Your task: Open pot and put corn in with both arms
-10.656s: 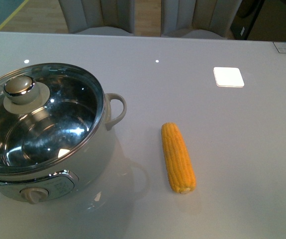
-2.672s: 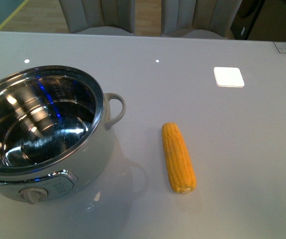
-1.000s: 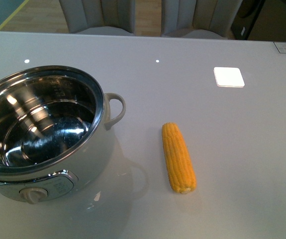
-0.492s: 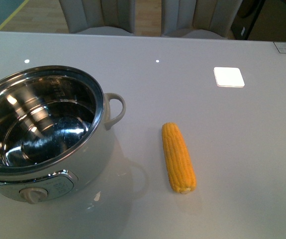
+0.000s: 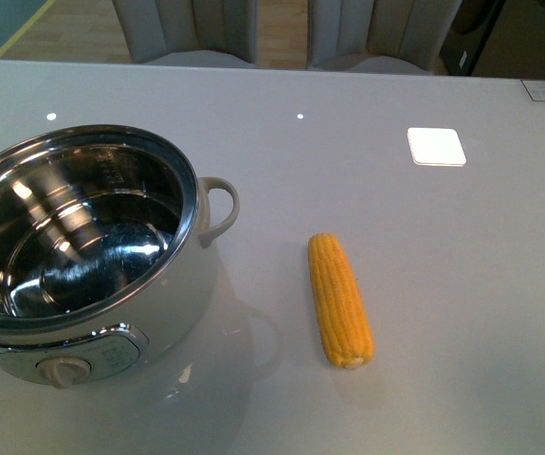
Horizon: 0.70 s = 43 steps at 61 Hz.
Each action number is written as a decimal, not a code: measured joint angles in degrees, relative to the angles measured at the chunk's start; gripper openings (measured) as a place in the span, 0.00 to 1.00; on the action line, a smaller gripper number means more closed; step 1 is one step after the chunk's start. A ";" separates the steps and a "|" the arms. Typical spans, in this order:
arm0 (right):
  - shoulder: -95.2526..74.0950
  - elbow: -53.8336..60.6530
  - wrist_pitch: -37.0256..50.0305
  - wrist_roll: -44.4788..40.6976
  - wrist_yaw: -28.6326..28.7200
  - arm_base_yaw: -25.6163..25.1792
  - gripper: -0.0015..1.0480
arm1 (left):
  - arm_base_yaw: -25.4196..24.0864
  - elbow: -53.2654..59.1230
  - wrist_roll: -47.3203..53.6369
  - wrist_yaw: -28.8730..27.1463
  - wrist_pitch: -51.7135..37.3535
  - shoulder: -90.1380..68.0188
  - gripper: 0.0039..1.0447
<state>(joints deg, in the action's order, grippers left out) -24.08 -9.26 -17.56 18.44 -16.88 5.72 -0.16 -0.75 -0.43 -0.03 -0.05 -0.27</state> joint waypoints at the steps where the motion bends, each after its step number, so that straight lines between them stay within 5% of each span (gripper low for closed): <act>1: -1.27 -0.11 1.05 0.09 -0.02 0.31 0.92 | 0.00 0.00 0.00 0.00 0.00 0.00 0.94; 21: -35.08 -8.07 22.69 1.51 1.05 8.35 0.92 | 0.00 0.00 0.00 0.02 0.00 0.00 0.94; 43: -65.11 -23.28 30.10 0.26 3.69 13.64 0.92 | 0.00 0.00 0.00 0.02 0.00 0.00 0.94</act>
<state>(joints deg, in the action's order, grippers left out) -89.19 -32.53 12.53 18.70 -13.19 19.35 -0.16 -0.75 -0.43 -0.01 -0.05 -0.27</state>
